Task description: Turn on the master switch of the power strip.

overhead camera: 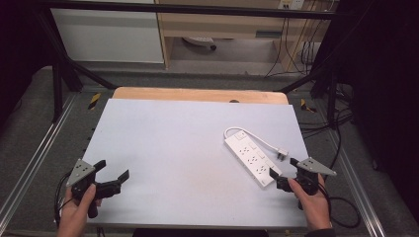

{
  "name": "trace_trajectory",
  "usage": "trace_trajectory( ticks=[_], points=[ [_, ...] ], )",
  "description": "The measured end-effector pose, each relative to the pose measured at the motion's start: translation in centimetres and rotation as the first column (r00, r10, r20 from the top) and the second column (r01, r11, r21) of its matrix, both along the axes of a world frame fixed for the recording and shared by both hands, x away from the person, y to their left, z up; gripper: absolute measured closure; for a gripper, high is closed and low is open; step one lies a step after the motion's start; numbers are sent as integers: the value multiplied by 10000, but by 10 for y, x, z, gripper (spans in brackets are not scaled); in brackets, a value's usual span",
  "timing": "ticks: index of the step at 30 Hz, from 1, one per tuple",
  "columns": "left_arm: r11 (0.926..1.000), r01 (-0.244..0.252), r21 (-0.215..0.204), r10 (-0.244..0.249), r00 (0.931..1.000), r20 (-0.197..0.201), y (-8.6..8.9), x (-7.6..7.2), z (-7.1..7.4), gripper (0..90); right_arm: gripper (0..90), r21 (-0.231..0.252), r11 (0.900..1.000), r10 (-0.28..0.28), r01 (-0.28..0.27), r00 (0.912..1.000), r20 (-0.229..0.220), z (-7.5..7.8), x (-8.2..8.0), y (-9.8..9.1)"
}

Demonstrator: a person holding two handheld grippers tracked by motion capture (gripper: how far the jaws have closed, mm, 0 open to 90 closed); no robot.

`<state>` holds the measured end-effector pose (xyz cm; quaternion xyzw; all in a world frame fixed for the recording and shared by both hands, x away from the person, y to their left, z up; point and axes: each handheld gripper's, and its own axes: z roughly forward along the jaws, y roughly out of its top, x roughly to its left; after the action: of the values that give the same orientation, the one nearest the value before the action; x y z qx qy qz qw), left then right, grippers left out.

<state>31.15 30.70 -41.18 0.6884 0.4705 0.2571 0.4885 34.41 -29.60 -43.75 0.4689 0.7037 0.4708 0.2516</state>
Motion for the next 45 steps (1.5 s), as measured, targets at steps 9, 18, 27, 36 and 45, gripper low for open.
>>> trace_trajectory(
  ticks=[9,18,27,36,45],
  points=[
    [10000,78,-51,-77,9999,129,-2,1,0,56,33,120,9999,39,-41,9999,164,7,1,1],
    [9999,140,-53,-139,9998,150,-3,2,0,56,22,400,9991,150,-153,9999,82,17,5,4],
    [9994,356,-14,-356,9987,362,-9,15,0,56,34,244,9995,194,-199,9996,218,23,6,5],
    [9998,186,68,-188,9995,251,-8,22,-4,60,44,492,9987,88,-95,9999,140,28,7,6],
    [10000,39,36,-39,10000,41,-3,18,-4,60,23,490,9985,233,-261,9982,558,39,16,14]
  ],
)
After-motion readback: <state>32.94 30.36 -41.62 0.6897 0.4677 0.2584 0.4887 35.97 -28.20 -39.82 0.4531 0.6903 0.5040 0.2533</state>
